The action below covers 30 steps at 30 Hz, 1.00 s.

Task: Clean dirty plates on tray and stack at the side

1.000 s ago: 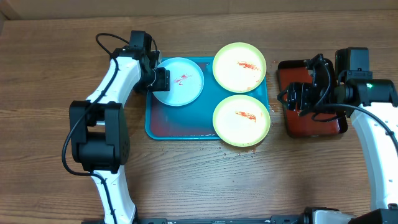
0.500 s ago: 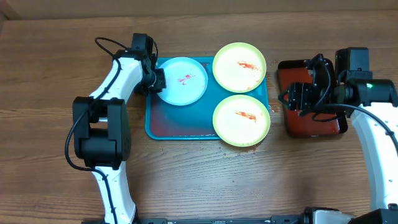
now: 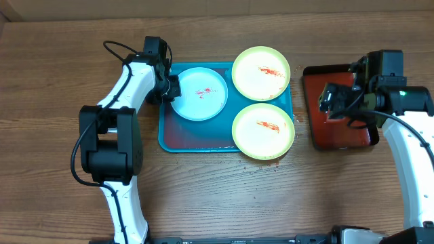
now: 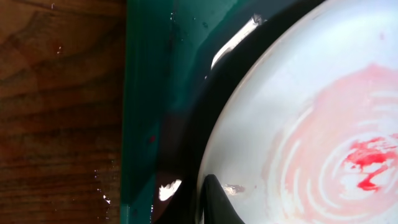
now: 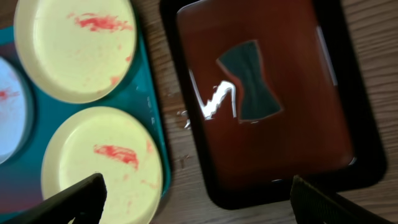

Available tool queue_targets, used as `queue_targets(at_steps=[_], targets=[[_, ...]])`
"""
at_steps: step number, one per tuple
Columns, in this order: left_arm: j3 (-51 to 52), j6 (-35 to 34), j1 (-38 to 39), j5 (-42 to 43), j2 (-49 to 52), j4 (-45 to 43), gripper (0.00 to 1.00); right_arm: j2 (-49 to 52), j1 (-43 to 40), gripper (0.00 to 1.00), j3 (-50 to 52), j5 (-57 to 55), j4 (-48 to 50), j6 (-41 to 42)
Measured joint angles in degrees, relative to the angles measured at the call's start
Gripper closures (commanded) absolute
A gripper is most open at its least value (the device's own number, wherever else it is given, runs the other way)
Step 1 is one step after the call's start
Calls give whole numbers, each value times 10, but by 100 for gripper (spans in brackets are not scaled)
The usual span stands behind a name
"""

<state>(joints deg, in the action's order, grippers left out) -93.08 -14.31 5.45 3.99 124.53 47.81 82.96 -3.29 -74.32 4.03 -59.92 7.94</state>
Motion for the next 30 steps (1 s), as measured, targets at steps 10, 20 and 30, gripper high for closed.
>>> queue_targets(at_steps=[10, 20, 30], targets=[[-4, 89, 0, 0, 0, 44, 96, 85, 0, 10, 0, -43, 9, 6], [-5, 116, 0, 5, 0, 56, 96, 201, 0, 30, 0, -49, 52, -64], [-5, 124, 0, 11, 0, 64, 96, 240, -2, 19, 0, -99, 95, -111]])
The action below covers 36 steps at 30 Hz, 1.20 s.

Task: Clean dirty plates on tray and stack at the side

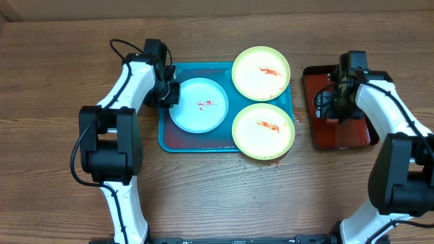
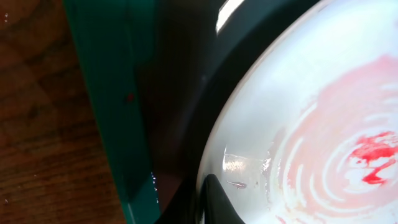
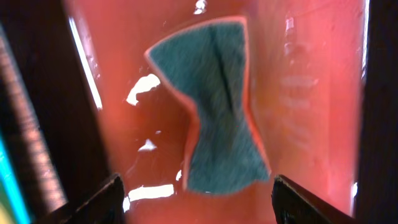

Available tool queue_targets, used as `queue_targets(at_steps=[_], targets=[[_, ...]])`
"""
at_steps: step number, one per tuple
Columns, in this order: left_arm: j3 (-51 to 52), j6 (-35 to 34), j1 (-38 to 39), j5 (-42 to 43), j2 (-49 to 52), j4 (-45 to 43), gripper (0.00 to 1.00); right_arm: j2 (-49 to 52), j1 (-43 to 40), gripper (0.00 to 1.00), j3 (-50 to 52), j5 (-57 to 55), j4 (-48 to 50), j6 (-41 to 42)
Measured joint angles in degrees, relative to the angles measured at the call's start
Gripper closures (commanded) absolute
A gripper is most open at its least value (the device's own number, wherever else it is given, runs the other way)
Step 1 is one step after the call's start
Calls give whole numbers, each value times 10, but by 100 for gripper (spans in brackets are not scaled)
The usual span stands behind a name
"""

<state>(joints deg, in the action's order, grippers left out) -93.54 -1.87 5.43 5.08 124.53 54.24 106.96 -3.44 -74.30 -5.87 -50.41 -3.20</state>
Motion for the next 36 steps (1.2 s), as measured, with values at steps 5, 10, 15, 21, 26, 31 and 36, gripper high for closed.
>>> queue_targets(at_steps=[5, 10, 15, 21, 26, 31, 36], targets=[[0, 4, 0, 1, 0, 0, 96, 5, -10, 16, 7, -6, 34, -16], [0, 4, 0, 2, 0, 0, 96, 6, -20, 16, 17, -5, 42, -22], [0, 6, 0, 2, 0, 0, 96, 11, -22, 20, 17, 0, 47, -26], [0, 6, 0, 2, 0, 0, 96, 49, -22, 33, 17, 25, 47, -30], [0, 6, 0, 3, 0, 0, 96, 54, -22, 88, 17, 31, 46, -30], [0, 6, 0, 3, 0, -2, 96, 54, -22, 96, 17, 29, 31, -27], [0, 6, 0, 3, 0, -4, 96, 54, -22, 96, 10, 29, -17, -20]])
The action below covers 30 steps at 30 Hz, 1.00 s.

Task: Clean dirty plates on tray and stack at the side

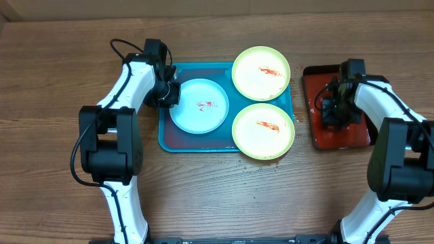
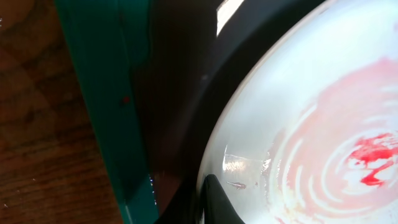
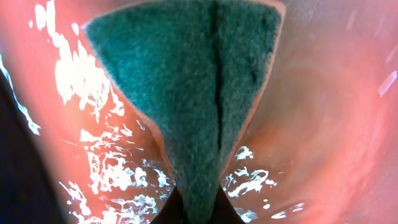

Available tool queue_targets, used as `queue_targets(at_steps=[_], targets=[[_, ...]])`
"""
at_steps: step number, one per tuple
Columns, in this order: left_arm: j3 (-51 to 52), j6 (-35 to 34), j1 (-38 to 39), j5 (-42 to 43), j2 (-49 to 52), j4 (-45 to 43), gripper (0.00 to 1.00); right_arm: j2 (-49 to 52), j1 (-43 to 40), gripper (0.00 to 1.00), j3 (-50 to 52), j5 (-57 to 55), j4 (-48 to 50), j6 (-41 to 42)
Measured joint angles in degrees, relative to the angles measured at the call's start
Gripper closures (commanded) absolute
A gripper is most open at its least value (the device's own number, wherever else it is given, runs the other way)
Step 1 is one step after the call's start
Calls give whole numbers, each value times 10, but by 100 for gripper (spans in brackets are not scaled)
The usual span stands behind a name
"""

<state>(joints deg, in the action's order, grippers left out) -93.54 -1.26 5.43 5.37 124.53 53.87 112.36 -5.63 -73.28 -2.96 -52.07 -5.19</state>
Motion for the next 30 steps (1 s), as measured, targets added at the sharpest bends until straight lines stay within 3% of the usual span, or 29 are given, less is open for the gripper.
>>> queue_targets(at_steps=[6, 10, 12, 17, 21, 24, 30], targets=[[0, 0, 0, 0, 0, -3, 96, 0, 0, 96, -45, 13, -58, 24], [0, 2, 0, 0, 0, -3, 96, 0, 0, 37, -80, 22, -57, 35], [0, 2, 0, 0, 0, -3, 96, 0, 0, 31, -84, 25, -50, 37], [0, 2, 0, 0, 0, -3, 96, 0, 0, 33, -84, 27, -12, 39], [0, 2, 0, 0, 0, -4, 96, 0, 0, 50, -84, 28, 24, 42], [0, 2, 0, 0, 0, -2, 96, 1, 0, 52, -84, 27, 24, 42], [0, 2, 0, 3, 0, 3, 96, 37, 0, 71, -84, 28, 26, 42]])
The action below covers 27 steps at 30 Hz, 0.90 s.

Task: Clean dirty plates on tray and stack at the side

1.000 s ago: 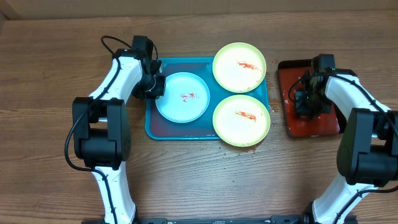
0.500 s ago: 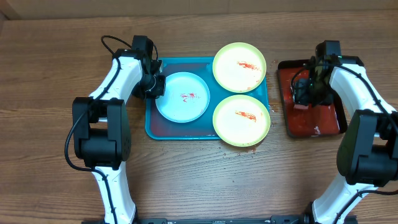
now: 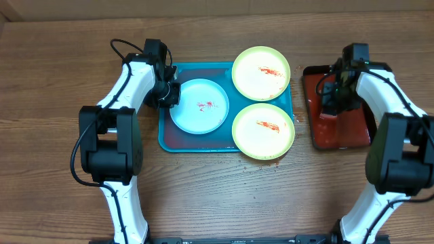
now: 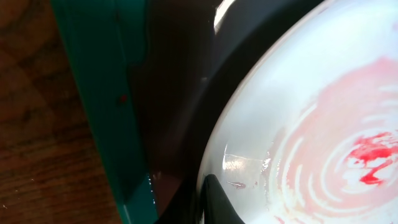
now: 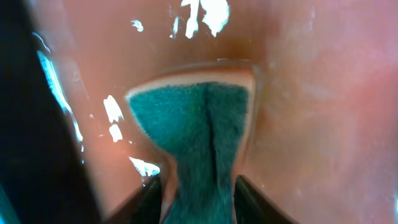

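Note:
A light blue plate (image 3: pixel 199 104) smeared with red lies at the left of the teal tray (image 3: pixel 227 144). My left gripper (image 3: pixel 169 93) is shut on its left rim, one dark finger (image 4: pixel 214 199) lying on top of the plate (image 4: pixel 311 124). Two yellow-green plates, the far one (image 3: pixel 261 72) and the near one (image 3: pixel 263 130), also carry red smears. My right gripper (image 5: pixel 199 196) is shut on the narrow waist of a green sponge (image 5: pixel 199 137) over the wet red tray (image 3: pixel 346 129).
The red tray (image 5: pixel 311 93) has a dark raised rim and holds a film of water. The near yellow-green plate overhangs the teal tray's right front corner. Bare wooden table (image 3: pixel 217 196) lies in front of both trays.
My right gripper has shifted toward the far end of the red tray, and the sponge between its fingers looks smaller and farther from the camera. The left gripper and blue plate have not moved.
The right gripper first hung open above the red tray with the sponge lying flat in it. Then it was low over the sponge, still open, and later pinched on it. The left gripper has held the blue plate's rim throughout, the plate shifting slightly nearer early on.

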Available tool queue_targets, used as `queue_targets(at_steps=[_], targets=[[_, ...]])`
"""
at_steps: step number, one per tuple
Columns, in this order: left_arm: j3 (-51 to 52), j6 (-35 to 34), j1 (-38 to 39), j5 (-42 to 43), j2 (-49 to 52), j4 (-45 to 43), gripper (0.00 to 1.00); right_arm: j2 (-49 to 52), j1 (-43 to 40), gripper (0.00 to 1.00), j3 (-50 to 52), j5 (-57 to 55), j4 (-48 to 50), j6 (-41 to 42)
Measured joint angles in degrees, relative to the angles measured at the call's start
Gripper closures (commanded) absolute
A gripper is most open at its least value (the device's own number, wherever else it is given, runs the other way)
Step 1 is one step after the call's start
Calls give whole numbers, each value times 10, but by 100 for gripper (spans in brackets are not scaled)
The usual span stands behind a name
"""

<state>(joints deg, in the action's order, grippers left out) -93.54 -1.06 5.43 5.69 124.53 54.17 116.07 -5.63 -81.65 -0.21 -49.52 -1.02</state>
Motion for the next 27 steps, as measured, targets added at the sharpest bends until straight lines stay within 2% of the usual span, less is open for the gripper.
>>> queue_targets(at_steps=[3, 5, 6, 12, 20, 27], targets=[[0, 0, 0, 1, 0, 1, 96, 20, 0, 77, 0, 0, 6, 0], [0, 0, 0, 1, 0, 1, 96, 21, 0, 93, 0, 0, 8, 1], [0, 0, 0, 1, 0, 1, 96, 21, 0, 96, 0, -1, 10, 4], [0, 0, 0, 1, 0, 1, 96, 21, 0, 96, -3, 0, -4, 20], [0, 0, 0, 1, 0, 1, 96, 17, 0, 96, -61, 31, -130, 36], [0, 0, 0, 8, 0, 4, 96, -35, 13, 96, -121, 91, -180, 51]])
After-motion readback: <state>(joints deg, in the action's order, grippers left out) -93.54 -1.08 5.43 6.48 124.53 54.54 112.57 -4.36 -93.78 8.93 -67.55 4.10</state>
